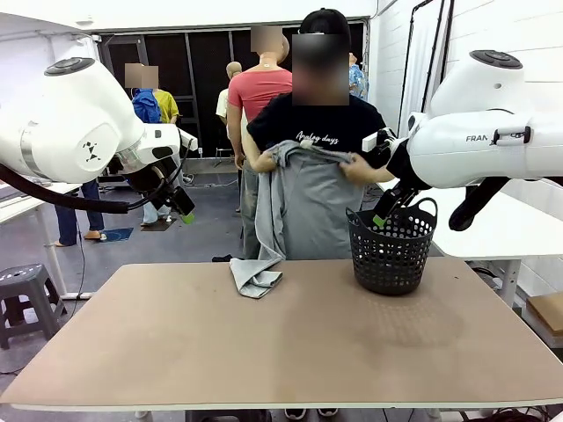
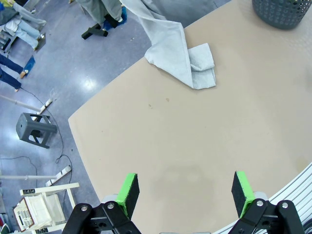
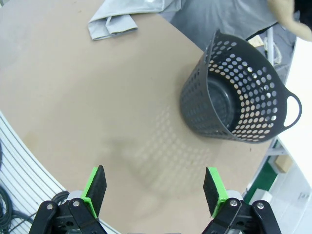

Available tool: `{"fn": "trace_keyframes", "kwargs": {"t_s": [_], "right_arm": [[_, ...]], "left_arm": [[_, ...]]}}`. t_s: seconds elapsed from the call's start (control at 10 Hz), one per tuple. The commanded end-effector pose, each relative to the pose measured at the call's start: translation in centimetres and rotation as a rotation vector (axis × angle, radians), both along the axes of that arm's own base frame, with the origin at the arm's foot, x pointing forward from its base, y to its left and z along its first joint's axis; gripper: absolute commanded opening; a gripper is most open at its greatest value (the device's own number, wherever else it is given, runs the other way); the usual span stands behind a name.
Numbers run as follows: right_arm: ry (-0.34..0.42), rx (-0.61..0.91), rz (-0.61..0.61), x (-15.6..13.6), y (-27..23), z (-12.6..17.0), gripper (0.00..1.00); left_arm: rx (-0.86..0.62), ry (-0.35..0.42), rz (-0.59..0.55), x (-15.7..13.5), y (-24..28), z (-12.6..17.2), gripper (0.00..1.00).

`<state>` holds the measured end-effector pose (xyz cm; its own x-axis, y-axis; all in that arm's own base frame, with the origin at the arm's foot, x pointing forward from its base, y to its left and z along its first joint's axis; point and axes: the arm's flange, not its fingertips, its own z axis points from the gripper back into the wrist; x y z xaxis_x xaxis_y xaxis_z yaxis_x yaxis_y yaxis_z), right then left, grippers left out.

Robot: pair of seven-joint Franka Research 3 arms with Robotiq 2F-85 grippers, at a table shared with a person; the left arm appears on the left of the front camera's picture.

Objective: Fold the training pants.
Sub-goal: Grab both ends of the Training pants handed by a person.

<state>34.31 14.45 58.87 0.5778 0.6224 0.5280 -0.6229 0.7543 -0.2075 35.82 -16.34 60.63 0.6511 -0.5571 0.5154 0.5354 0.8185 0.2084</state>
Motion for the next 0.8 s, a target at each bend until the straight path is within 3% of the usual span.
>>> {"fn": "trace_keyframes", "kwargs": {"t_s": [0.0,0.7], "right_arm": [[0.001,0.002,-0.001,0.09,-0.09,0.16,1.00],[0.001,0.002,-0.001,0.09,-0.09,0.16,1.00]], "left_arm": [[0.000,0.000,0.000,0.09,-0.04,0.04,1.00],[0.000,0.000,0.000,0.09,-0.04,0.04,1.00]]}}
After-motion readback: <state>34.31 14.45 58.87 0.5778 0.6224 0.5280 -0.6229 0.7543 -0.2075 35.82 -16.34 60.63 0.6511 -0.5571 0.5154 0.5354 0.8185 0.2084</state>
